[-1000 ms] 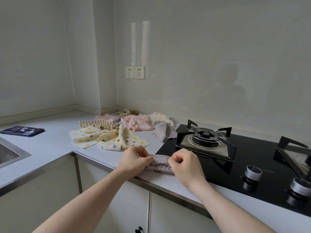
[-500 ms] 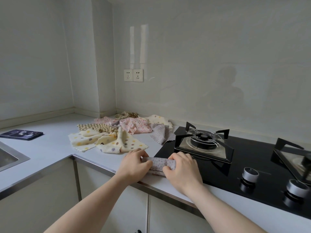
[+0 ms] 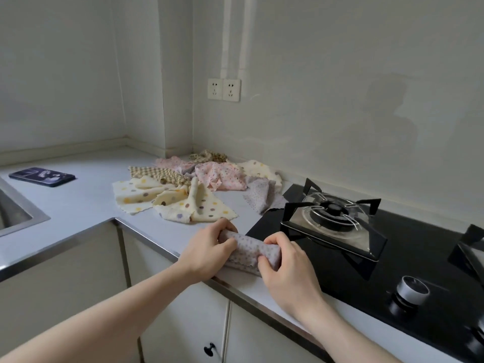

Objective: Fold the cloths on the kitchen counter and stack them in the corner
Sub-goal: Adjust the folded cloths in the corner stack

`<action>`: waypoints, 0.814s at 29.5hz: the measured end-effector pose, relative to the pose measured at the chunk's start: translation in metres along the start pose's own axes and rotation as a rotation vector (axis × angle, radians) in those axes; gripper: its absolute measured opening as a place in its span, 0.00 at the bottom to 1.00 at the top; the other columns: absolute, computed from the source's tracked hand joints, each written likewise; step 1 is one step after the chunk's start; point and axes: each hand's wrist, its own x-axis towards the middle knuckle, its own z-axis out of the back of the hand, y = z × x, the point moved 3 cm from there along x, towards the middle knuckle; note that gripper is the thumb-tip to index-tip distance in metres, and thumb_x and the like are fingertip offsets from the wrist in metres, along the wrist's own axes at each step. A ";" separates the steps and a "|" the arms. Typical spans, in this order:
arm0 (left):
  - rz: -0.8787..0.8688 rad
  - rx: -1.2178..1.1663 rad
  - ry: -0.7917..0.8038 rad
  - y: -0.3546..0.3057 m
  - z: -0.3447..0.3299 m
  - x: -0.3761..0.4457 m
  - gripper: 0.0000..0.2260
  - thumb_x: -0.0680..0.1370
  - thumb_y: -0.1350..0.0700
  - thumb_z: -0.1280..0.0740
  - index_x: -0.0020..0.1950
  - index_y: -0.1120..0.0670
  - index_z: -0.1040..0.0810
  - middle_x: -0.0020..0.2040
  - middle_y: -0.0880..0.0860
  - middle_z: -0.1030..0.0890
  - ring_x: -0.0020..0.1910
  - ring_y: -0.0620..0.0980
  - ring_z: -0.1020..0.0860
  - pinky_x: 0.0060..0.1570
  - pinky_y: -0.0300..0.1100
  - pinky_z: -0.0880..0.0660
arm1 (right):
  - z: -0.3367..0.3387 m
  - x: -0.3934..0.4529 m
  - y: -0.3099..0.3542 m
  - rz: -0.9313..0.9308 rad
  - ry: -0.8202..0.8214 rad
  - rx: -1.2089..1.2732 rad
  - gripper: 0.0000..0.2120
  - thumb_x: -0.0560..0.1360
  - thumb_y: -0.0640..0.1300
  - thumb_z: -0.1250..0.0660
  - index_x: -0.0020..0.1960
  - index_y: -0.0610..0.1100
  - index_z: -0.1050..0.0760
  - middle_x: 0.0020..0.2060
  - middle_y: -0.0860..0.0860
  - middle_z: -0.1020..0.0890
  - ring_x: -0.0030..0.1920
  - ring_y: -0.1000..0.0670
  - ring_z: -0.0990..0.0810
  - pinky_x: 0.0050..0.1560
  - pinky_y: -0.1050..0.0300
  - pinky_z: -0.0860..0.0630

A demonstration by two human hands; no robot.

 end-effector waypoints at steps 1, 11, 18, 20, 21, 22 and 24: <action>0.003 -0.009 0.006 0.001 -0.001 0.000 0.11 0.67 0.45 0.40 0.46 0.45 0.25 0.42 0.44 0.21 0.42 0.45 0.23 0.44 0.47 0.24 | 0.000 0.000 0.000 0.010 0.000 0.007 0.09 0.76 0.53 0.32 0.51 0.59 0.32 0.43 0.58 0.24 0.46 0.59 0.25 0.38 0.66 0.27; 0.165 0.105 0.060 0.001 -0.006 0.008 0.07 0.71 0.48 0.36 0.48 0.41 0.27 0.42 0.41 0.21 0.44 0.40 0.23 0.43 0.41 0.23 | -0.009 0.009 -0.008 -0.097 0.132 0.035 0.13 0.74 0.56 0.32 0.52 0.65 0.34 0.44 0.66 0.26 0.48 0.61 0.27 0.47 0.64 0.27; 0.538 -0.202 0.093 -0.059 0.026 -0.008 0.11 0.71 0.56 0.35 0.51 0.44 0.21 0.45 0.44 0.17 0.46 0.41 0.20 0.50 0.48 0.19 | 0.038 0.021 0.032 -0.465 0.301 0.267 0.11 0.76 0.44 0.27 0.49 0.58 0.25 0.40 0.58 0.16 0.43 0.53 0.17 0.40 0.60 0.22; 0.562 -0.284 0.055 -0.086 0.044 -0.021 0.09 0.75 0.56 0.34 0.53 0.44 0.21 0.47 0.44 0.16 0.48 0.42 0.18 0.52 0.50 0.18 | 0.071 0.027 0.055 -0.498 0.334 0.311 0.09 0.77 0.44 0.27 0.51 0.56 0.23 0.41 0.58 0.15 0.43 0.55 0.16 0.43 0.58 0.19; 0.555 -0.294 0.051 -0.100 0.056 -0.028 0.07 0.77 0.54 0.33 0.52 0.45 0.21 0.47 0.45 0.16 0.48 0.43 0.18 0.52 0.50 0.18 | 0.089 0.028 0.065 -0.501 0.345 0.328 0.08 0.77 0.44 0.27 0.52 0.56 0.22 0.42 0.57 0.14 0.44 0.56 0.15 0.45 0.56 0.18; 0.543 -0.299 0.053 -0.119 0.071 -0.034 0.04 0.78 0.53 0.32 0.52 0.45 0.21 0.46 0.45 0.16 0.47 0.45 0.18 0.51 0.50 0.18 | 0.112 0.027 0.077 -0.512 0.354 0.351 0.07 0.77 0.44 0.27 0.52 0.54 0.21 0.43 0.56 0.14 0.45 0.56 0.15 0.47 0.54 0.17; 0.512 -0.308 0.063 -0.149 0.095 -0.044 0.01 0.80 0.52 0.31 0.50 0.48 0.21 0.45 0.47 0.16 0.45 0.48 0.17 0.49 0.49 0.19 | 0.151 0.022 0.098 -0.523 0.388 0.411 0.06 0.77 0.45 0.26 0.52 0.51 0.20 0.44 0.54 0.13 0.46 0.54 0.14 0.48 0.51 0.17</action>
